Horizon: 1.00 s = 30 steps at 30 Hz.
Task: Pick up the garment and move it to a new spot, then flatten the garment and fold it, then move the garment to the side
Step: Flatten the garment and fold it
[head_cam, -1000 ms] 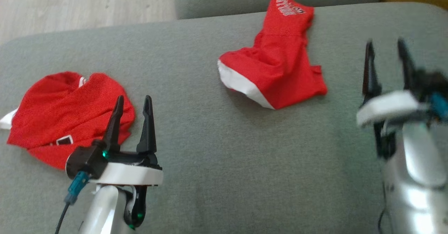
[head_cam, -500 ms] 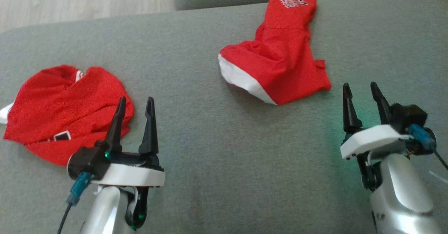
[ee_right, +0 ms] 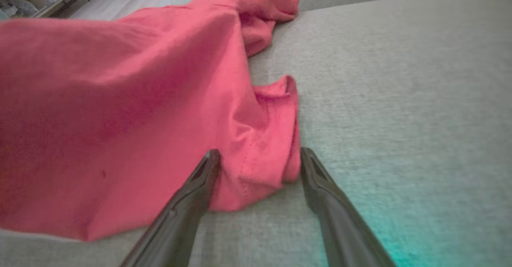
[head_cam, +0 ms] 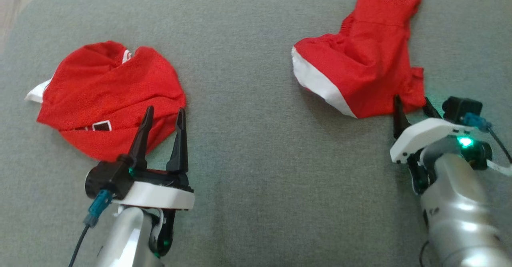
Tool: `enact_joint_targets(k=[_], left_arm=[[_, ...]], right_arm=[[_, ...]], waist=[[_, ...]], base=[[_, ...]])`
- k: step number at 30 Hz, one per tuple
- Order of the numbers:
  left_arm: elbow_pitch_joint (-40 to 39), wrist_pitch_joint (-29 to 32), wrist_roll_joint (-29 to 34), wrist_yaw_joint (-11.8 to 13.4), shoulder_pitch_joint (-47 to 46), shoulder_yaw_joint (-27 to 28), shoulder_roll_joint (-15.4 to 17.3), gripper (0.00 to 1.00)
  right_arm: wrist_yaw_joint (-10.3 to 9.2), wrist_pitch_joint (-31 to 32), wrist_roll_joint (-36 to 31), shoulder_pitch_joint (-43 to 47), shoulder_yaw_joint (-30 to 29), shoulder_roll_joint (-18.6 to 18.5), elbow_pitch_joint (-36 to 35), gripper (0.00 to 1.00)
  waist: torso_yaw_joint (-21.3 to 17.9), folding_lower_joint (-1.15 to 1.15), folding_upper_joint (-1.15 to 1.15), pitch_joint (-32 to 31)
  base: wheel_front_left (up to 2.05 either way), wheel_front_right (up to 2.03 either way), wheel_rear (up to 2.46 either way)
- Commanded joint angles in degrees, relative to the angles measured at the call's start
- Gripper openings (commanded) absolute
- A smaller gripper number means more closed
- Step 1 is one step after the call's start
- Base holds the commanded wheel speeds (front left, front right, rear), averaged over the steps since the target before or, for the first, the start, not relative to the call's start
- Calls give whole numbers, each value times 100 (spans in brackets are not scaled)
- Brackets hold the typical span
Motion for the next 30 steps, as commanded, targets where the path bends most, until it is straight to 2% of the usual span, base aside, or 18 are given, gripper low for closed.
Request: enact_joint_targets(k=[1, 4, 5, 6, 7, 11, 16, 25, 30], left_arm=[[-148, -55, 47, 10, -223, 138, 37, 100], [-156, -55, 49, 9, -214, 140, 38, 100], [-154, -55, 52, 9, -213, 137, 38, 100], [-148, -55, 55, 9, -214, 134, 37, 100], [-141, -55, 57, 9, -213, 133, 37, 100], [-113, -55, 64, 9, -171, 178, 40, 100], [-132, -55, 67, 9, -25, 298, 50, 100], [-240, -55, 43, 8, 259, 460, 38, 100], [-290, -55, 37, 12, 379, 493, 27, 100]], right_arm=[[-4, -11, 40, -295, 110, 26, 89, 100], [-4, -62, -60, -517, 56, 26, 539, 100], [-4, -99, -93, -579, 32, 26, 661, 86], [-4, -142, -121, -633, 17, 26, 775, 27], [-4, -199, -156, -685, 30, 26, 873, 0], [-4, -564, -282, -820, 175, 26, 1046, 0], [-4, -807, -661, -775, 311, 26, 687, 0], [-4, -815, -1044, -271, 559, 26, -738, 0], [-4, -164, -1328, 70, 358, 25, -1595, 0]], waist=[[66, -1, 0, 44], [87, -1, 0, 53], [90, -1, 0, 52], [89, -1, 0, 42], [82, -1, 0, 26], [-13, -1, 0, -108], [-243, -1, 0, -359], [-677, -1, 0, -801], [-764, -1, 0, -923]], base=[[0, 0, 0], [0, 0, 0], [0, 0, 0], [0, 0, 0], [0, 0, 0], [0, 0, 0], [0, 0, 0], [0, 0, 0], [0, 0, 0]])
